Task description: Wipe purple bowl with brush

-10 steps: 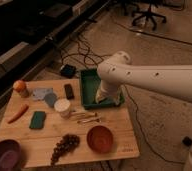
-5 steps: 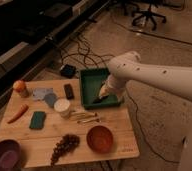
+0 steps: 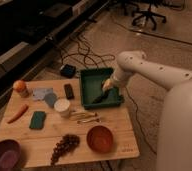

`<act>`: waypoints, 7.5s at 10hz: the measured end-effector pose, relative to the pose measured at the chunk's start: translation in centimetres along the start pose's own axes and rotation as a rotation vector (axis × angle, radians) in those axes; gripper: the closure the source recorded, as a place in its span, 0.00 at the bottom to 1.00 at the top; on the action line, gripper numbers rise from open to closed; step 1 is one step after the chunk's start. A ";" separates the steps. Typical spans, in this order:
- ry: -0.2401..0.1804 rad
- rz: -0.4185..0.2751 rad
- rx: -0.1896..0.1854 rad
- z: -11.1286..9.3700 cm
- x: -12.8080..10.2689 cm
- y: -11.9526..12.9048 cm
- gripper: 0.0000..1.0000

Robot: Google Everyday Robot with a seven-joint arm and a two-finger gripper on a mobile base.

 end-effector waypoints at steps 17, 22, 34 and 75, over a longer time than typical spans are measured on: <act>0.144 -0.059 0.150 10.9 0.1 1.4 0.76; 0.144 -0.065 0.154 10.2 0.0 1.5 1.00; 0.131 -0.028 0.120 7.8 -0.5 1.4 0.20; 0.007 0.091 0.043 -1.3 -5.9 4.0 1.00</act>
